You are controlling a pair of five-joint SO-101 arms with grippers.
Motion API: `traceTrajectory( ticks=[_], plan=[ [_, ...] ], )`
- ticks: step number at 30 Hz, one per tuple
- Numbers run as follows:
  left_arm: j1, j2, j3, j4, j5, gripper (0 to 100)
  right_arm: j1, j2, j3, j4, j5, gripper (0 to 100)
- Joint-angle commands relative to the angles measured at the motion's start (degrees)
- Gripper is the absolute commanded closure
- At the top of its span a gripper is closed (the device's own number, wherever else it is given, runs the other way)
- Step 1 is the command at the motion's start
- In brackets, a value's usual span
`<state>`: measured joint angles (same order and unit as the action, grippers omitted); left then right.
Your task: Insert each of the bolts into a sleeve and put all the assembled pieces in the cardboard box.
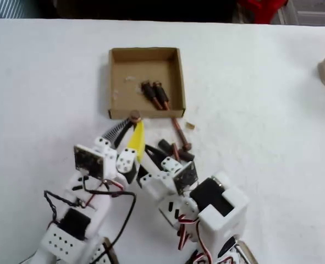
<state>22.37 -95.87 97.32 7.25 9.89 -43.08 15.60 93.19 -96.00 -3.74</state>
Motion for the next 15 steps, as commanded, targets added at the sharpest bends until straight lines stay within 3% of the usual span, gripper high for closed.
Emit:
traceTrajectory(
  ticks=[1,15],
  plan=[
    [-0.2,8.7,0.0,-9.6,0.5,98,-0.4,-0.4,0.5,-1.8,0.8,98.3],
    [-0.3,12.6,0.0,-11.9,3.0,98,-0.4,-0.3,0.5,-1.5,0.8,98.3]
  ],
)
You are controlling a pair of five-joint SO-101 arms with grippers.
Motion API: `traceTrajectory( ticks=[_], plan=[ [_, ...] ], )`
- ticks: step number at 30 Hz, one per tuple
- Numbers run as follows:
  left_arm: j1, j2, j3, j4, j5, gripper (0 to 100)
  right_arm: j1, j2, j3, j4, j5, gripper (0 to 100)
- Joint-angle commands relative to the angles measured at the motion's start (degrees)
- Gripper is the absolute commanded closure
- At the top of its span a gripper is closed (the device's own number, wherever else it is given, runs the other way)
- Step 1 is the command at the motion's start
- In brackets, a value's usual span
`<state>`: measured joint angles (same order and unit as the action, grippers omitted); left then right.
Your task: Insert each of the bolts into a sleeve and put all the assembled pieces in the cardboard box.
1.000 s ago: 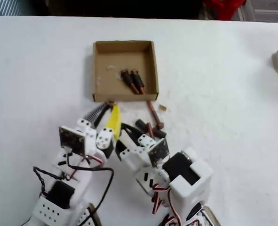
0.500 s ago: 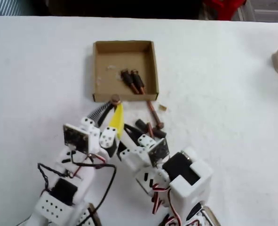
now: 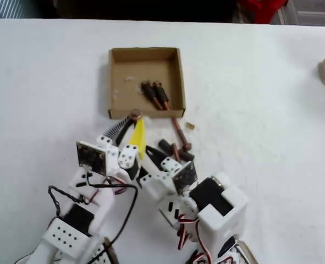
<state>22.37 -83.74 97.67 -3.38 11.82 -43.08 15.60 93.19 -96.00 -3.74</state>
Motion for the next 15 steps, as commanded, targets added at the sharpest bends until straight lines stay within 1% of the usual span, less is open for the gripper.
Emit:
traceTrajectory(
  ticks=[1,10,12,15],
  plan=[
    [-0.3,0.5,-0.4,-1.2,1.1,98,-0.4,-0.3,0.5,-1.5,0.8,98.3],
    [-0.4,-1.5,-0.3,-1.1,1.1,98,-0.4,-0.3,0.4,-1.5,0.8,98.2],
    [-0.8,-4.1,-0.3,1.1,1.1,98,-0.4,-0.3,0.4,-1.5,0.8,98.2],
    [-0.9,-10.0,-0.3,8.4,1.1,98,-0.4,-0.3,0.4,-1.5,0.8,98.2]
  ],
)
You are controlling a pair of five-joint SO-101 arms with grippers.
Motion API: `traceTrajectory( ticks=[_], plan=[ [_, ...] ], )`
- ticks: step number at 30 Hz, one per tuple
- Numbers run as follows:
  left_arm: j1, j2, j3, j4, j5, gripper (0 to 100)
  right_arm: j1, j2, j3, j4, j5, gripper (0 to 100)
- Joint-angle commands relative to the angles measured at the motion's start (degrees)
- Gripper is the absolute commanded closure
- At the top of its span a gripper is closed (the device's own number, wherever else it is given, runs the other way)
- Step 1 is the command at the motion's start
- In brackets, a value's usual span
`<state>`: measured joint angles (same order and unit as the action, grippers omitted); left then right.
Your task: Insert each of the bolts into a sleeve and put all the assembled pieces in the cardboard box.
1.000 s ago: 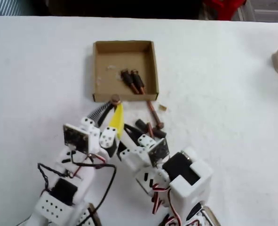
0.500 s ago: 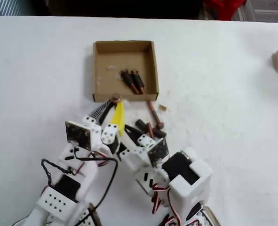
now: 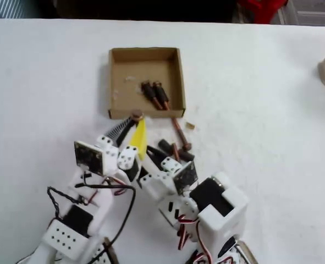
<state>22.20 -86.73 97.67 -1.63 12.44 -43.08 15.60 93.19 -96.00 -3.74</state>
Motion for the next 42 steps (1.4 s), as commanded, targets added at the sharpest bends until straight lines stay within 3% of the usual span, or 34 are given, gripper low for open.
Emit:
traceTrajectory(
  ticks=[1,5,8,30,42],
  plan=[
    [-0.6,-9.3,-0.3,9.2,0.4,98,-0.4,-0.3,0.4,-1.5,0.8,98.2],
    [-0.6,-17.3,-0.5,18.0,0.4,98,-0.4,-0.3,0.4,-1.5,0.8,98.2],
    [-0.7,-18.1,-0.6,19.5,0.4,98,-0.4,-0.3,0.4,-1.5,0.8,98.2],
    [-0.3,-7.0,-0.4,15.6,0.7,98,-0.4,-0.3,0.4,-1.5,0.8,98.2],
    [0.5,-5.4,-0.4,18.7,0.4,98,0.0,-0.5,0.4,-1.5,0.8,98.2]
  ],
)
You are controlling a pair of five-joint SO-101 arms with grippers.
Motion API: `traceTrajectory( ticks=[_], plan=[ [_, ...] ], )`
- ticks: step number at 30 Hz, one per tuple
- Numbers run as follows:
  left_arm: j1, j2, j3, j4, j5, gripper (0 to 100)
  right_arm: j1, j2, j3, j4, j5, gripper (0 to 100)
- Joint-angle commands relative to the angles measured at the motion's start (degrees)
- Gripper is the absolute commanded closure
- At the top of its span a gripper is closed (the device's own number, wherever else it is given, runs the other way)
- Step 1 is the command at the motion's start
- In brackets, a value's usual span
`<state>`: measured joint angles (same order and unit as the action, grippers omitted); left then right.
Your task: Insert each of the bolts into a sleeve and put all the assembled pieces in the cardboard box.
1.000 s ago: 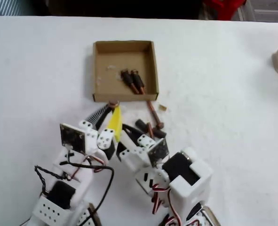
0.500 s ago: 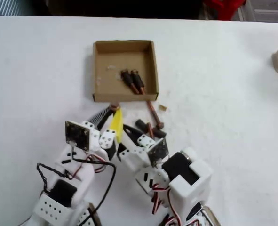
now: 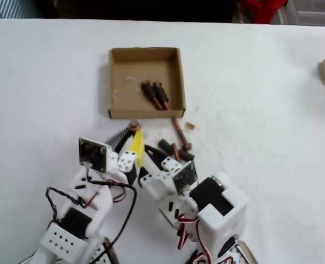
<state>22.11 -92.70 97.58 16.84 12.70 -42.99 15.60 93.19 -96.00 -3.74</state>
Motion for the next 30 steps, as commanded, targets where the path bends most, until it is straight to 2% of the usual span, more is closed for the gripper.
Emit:
traceTrajectory(
  ticks=[1,8,15,25,27,30],
  plan=[
    [0.6,0.6,-0.3,0.5,0.1,98,-0.1,-0.6,0.4,-1.5,0.8,98.2],
    [0.7,0.6,-0.2,7.4,-5.7,98,2.2,-0.8,-0.6,-1.5,0.8,98.2],
    [2.7,0.7,-0.2,11.4,-6.0,98,2.1,-0.7,-0.8,-1.5,0.8,98.2],
    [2.8,0.7,-0.2,12.0,-6.0,98,2.1,-0.7,-0.8,-1.6,0.8,98.2],
    [2.8,0.7,-0.2,11.9,-6.0,94,2.1,-0.7,-0.8,-1.7,0.8,98.2],
    [2.1,0.8,-0.2,12.3,-5.6,80,2.1,-0.7,-0.8,-1.7,0.8,98.2]
  ],
)
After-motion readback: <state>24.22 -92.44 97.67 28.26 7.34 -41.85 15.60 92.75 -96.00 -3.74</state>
